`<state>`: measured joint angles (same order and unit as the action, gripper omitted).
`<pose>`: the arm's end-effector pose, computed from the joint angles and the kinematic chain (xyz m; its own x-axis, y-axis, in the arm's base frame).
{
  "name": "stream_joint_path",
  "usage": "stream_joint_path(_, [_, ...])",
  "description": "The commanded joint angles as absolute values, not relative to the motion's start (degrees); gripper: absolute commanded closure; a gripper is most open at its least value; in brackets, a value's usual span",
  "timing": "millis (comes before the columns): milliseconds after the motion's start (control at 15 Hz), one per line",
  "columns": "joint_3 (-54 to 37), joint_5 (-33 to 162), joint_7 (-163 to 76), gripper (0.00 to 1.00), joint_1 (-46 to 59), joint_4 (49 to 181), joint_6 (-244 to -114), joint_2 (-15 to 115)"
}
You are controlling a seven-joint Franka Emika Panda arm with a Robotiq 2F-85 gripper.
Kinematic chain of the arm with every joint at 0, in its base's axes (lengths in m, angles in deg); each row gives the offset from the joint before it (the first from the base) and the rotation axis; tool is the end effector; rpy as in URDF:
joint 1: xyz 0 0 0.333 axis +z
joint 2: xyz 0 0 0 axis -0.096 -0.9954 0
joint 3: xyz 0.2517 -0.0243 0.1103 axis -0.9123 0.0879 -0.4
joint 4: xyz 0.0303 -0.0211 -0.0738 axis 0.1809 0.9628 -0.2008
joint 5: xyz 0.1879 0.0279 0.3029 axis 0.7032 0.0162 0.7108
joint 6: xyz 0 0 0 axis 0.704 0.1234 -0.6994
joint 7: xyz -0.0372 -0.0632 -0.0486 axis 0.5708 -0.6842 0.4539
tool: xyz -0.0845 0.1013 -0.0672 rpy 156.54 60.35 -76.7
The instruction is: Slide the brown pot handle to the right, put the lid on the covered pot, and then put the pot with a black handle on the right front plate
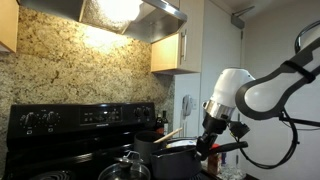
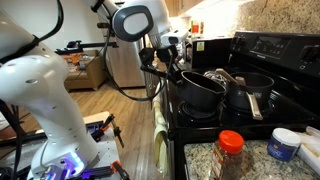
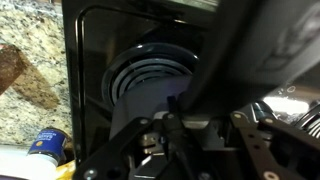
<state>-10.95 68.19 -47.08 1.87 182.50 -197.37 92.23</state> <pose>0.3899 -0.0353 0.3211 0.9186 -0.2437 0.3112 -0.2337 -0.9698 -0.0695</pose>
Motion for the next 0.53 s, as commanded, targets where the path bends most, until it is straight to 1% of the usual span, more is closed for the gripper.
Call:
stream_joint_path(0, [-10.1,66.8,-43.5,0.85,0.8,182.4,-197.5,89.9])
stream_joint_path(467, [-5.0,71.7,-32.3,0.85,4.9,182.5,-196.8,82.4])
